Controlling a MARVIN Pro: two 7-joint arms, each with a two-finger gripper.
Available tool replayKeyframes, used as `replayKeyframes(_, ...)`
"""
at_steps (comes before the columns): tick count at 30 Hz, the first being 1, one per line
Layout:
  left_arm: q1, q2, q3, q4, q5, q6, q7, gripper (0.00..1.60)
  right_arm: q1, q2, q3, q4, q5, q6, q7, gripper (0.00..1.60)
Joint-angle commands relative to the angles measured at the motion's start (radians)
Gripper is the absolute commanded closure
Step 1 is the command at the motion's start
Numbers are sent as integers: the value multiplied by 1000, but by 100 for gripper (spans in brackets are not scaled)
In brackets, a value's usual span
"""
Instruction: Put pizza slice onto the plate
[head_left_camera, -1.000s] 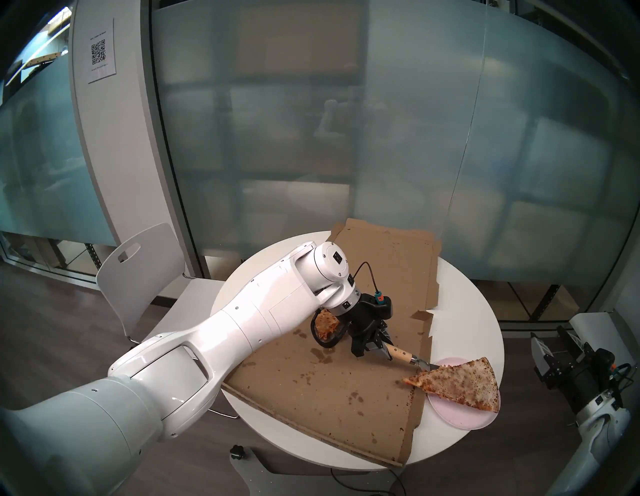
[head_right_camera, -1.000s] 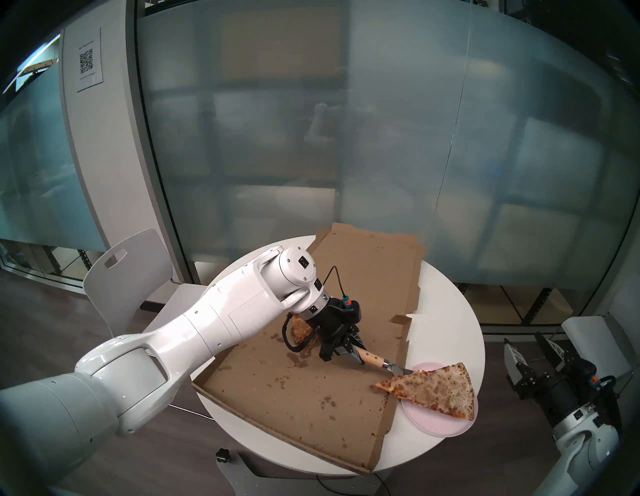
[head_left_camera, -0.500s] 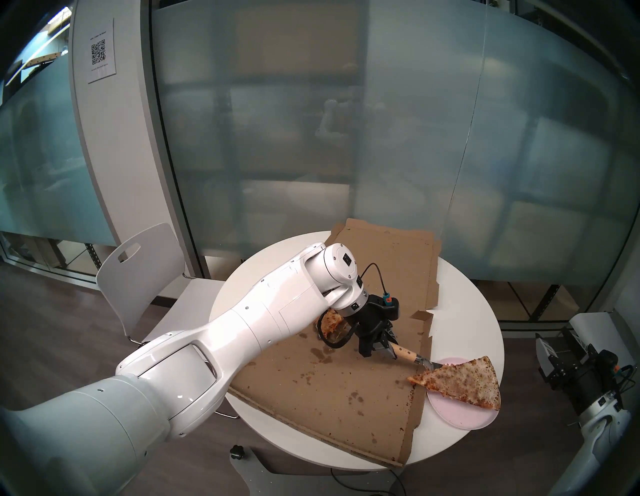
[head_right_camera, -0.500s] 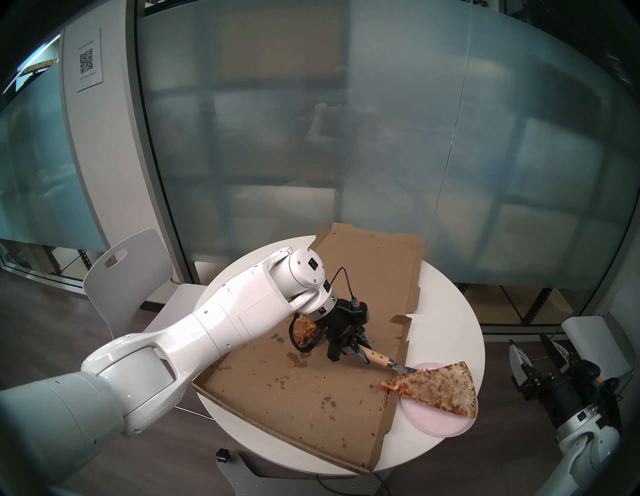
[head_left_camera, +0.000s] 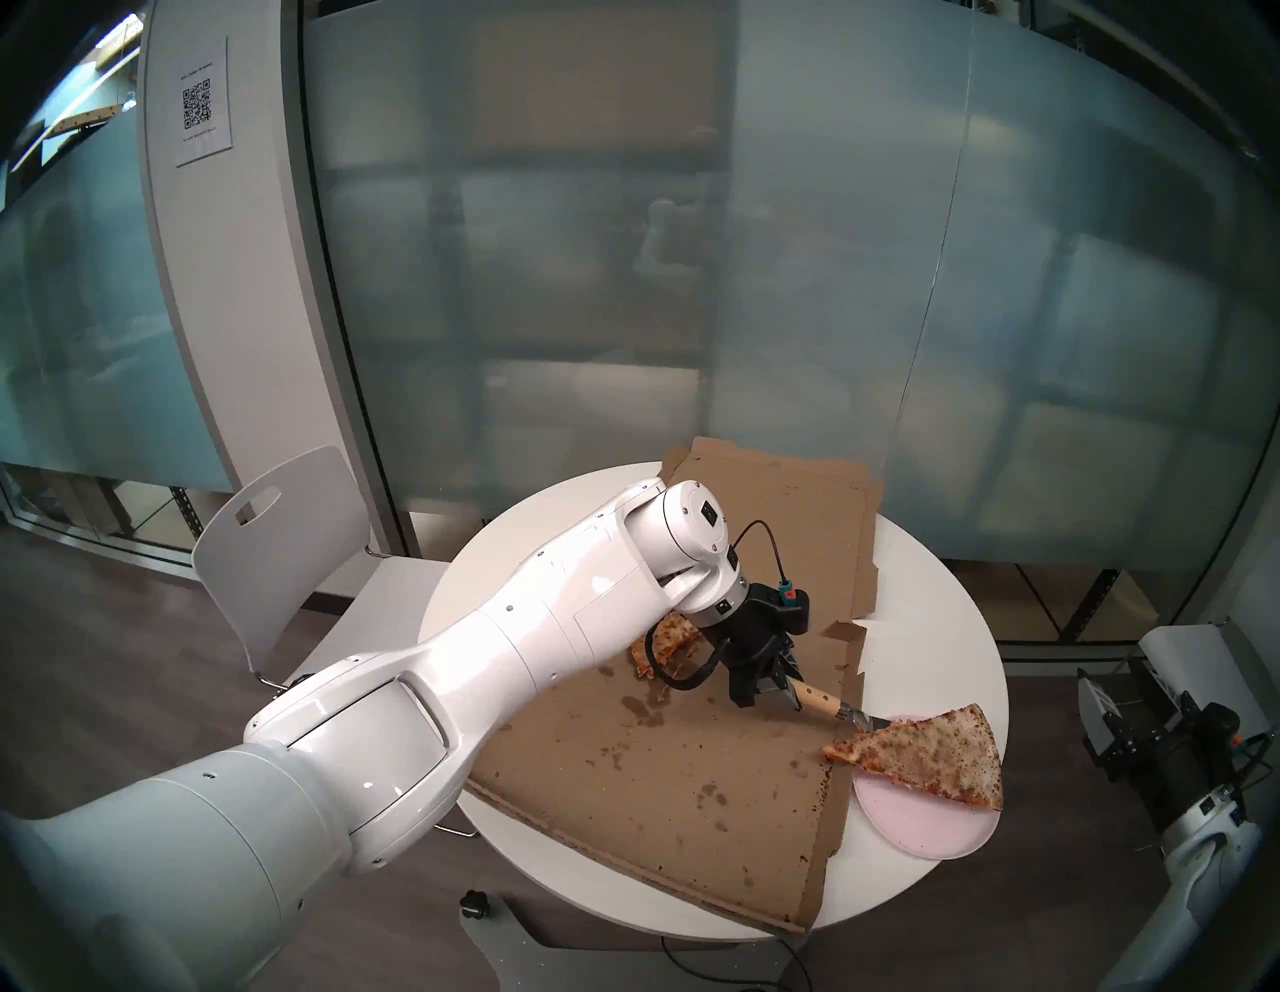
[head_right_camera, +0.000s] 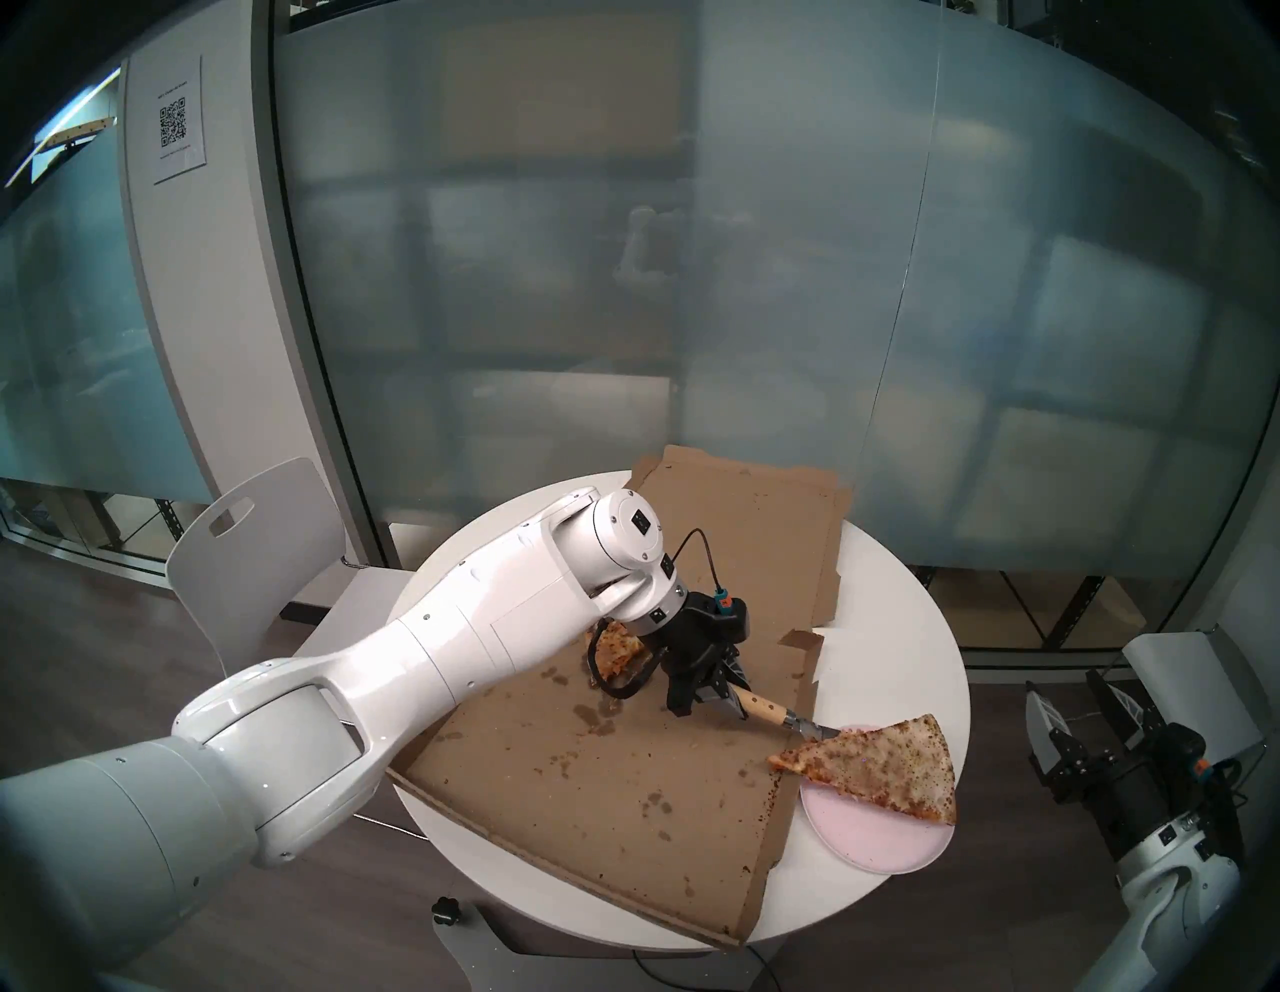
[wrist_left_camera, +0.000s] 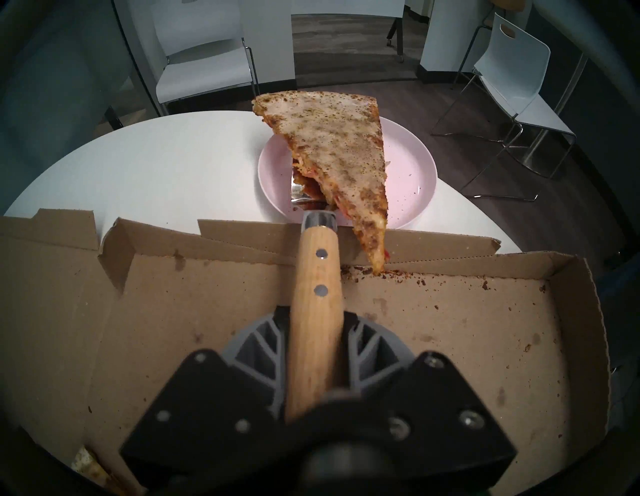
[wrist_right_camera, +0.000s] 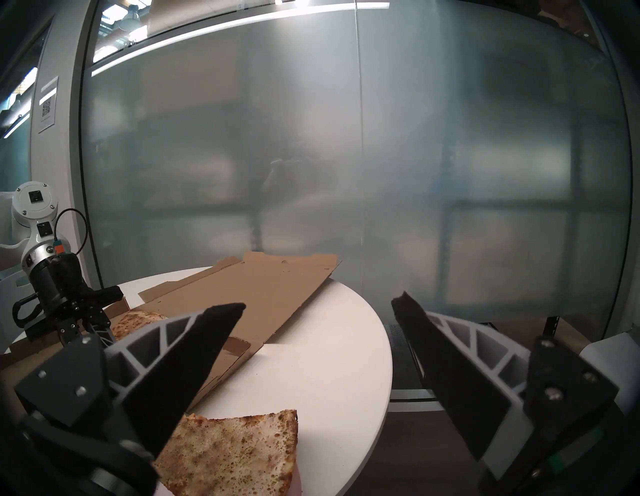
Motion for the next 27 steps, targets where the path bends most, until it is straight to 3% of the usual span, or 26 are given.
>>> replayKeyframes(1,-28,-21,-4,-20,-4,1,-15,160,10,6,-2,-5,12,-1,3,0)
replayKeyframes(20,-28,-23,7,-36,26,26,-1,160,23,12,6,8,10,3,10,0)
replayKeyframes(27,17,3,-18,-113,6,103,14,160,28,14,5,15,9,4,12,0)
